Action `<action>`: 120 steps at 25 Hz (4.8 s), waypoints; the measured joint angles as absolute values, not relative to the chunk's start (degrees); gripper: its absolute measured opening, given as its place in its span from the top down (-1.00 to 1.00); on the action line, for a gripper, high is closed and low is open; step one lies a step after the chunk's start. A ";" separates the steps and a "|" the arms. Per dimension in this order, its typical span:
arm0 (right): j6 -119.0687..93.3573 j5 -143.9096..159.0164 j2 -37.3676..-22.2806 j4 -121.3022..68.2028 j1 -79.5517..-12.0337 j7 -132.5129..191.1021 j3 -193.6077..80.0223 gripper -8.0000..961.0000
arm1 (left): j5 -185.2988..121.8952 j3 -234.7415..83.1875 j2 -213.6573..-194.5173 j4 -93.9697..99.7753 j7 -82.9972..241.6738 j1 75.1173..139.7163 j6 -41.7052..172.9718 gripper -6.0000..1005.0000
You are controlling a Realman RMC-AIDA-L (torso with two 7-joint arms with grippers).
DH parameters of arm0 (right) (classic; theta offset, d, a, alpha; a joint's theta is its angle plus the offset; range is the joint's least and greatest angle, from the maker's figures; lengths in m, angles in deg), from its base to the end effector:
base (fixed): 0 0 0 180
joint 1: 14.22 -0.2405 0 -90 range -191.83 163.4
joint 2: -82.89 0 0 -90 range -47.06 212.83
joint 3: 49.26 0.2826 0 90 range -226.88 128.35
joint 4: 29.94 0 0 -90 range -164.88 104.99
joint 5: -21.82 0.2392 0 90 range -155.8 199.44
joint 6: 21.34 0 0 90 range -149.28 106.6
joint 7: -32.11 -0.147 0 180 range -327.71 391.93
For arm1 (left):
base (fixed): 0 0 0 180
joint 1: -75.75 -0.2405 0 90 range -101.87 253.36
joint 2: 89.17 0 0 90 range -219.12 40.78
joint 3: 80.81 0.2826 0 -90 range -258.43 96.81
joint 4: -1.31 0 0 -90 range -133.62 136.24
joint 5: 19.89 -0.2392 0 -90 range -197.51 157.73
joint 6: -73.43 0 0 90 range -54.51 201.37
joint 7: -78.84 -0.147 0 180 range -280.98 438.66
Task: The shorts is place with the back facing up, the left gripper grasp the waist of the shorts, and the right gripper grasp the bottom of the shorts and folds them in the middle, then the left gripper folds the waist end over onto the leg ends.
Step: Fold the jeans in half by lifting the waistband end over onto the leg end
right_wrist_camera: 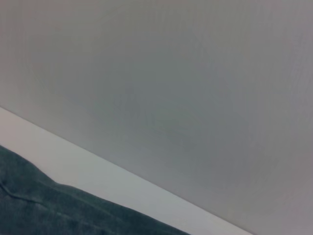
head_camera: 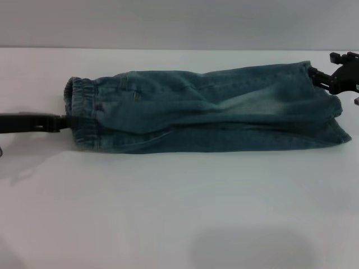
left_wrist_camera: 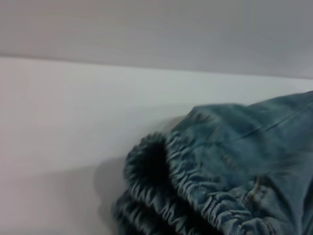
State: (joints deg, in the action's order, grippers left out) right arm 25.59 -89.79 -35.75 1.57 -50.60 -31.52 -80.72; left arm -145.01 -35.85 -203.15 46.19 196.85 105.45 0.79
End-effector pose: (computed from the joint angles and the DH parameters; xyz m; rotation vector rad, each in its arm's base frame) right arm 0.3511 0.4576 0.0183 -2.1103 0.5372 0.2399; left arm -0.3455 0.4065 0.0390 -2.3073 -1.3025 -0.3223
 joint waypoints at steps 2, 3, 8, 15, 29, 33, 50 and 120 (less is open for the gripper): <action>25.59 -89.79 -35.76 1.44 -50.59 -31.52 -80.73 -0.29 | -143.30 -35.85 -202.91 46.42 196.25 105.44 -0.22 0.87; 25.59 -89.79 -35.76 1.31 -50.53 -31.52 -80.73 -0.29 | -142.34 -35.88 -202.79 46.62 195.94 105.39 -0.78 0.87; 25.58 -89.79 -35.76 1.15 -50.52 -31.52 -81.02 -0.29 | -139.04 -35.99 -202.03 47.86 195.56 105.66 -2.96 0.87; 25.05 -89.80 -35.83 -0.16 -51.41 -31.52 -82.86 -0.29 | -137.41 -35.99 -201.82 50.48 195.55 106.93 -5.13 0.89; 24.88 -89.80 -35.93 -1.57 -52.10 -31.52 -84.73 -0.29 | -138.08 -35.90 -201.44 50.55 195.83 109.54 -6.63 0.96; 24.88 -89.80 -35.93 -1.28 -51.56 -31.52 -84.57 -0.29 | -139.50 -36.05 -201.38 48.57 195.82 108.86 -5.38 0.97; 25.13 -89.80 -35.84 0.74 -51.46 -31.52 -84.79 -0.29 | -141.72 -35.44 -201.68 45.57 196.28 106.25 -3.59 0.96; 27.87 -89.80 -35.84 0.90 -50.37 -30.07 -85.21 -0.29 | -146.53 -35.47 -200.95 43.11 200.13 105.54 0.22 -0.34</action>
State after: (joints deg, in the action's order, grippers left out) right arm 27.87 -89.80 -35.84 0.90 -50.37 -30.07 -85.21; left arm -146.53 -35.47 -200.95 43.11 200.13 105.54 0.22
